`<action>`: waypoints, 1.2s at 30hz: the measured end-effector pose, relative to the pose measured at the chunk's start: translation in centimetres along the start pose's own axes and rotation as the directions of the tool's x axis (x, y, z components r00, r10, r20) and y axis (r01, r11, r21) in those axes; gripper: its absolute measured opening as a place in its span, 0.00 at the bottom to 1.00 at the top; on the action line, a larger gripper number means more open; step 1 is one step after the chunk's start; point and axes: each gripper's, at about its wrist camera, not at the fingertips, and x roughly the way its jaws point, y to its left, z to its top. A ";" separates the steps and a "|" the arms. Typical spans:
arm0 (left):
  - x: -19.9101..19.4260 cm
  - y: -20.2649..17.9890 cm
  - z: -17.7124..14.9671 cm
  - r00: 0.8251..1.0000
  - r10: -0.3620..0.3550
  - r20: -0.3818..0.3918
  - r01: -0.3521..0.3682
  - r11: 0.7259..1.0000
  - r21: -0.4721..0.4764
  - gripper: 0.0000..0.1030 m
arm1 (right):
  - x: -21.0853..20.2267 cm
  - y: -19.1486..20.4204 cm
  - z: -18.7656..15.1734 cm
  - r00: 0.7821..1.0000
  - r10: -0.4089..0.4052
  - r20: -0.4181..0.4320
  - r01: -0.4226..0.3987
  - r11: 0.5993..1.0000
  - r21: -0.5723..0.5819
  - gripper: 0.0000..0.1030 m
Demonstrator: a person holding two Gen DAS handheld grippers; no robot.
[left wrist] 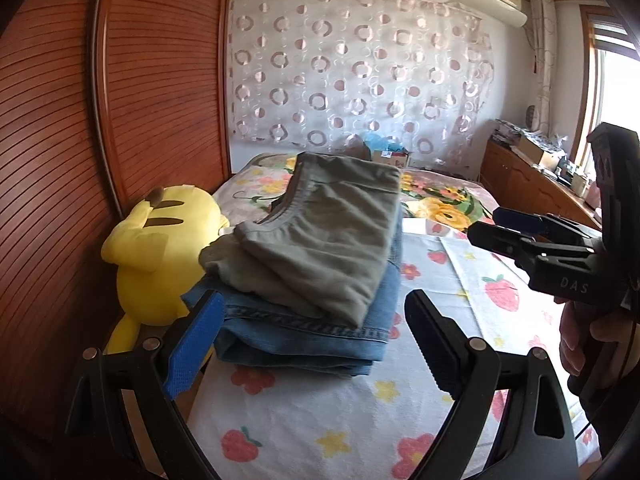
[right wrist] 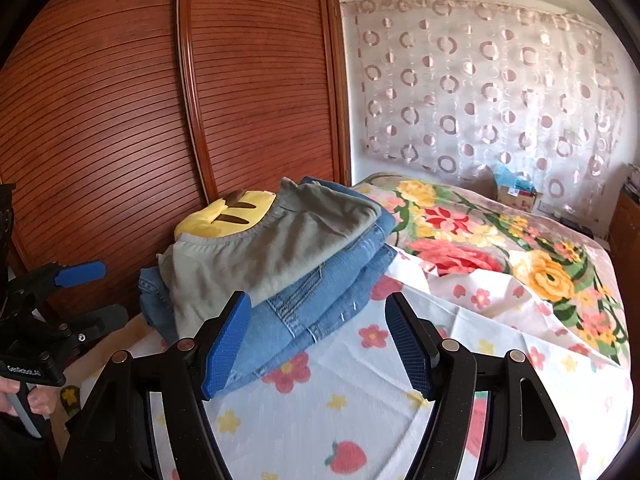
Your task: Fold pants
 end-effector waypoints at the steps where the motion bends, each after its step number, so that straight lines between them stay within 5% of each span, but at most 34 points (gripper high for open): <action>1: -0.1 -0.2 -0.1 1.000 -0.005 0.002 0.005 1.000 0.005 0.89 | -0.5 0.1 -0.2 1.000 -0.007 0.004 0.007 1.000 0.002 0.69; 24: -4.5 -8.2 -2.6 0.990 -0.143 0.003 0.142 0.983 0.118 0.89 | -11.2 2.9 -7.1 0.981 -0.192 0.033 0.185 0.973 0.141 0.82; 36: -7.3 -13.5 -2.8 0.977 -0.213 0.018 0.206 0.960 0.192 0.89 | -17.4 6.5 -8.2 0.937 -0.345 0.049 0.331 0.925 0.189 0.82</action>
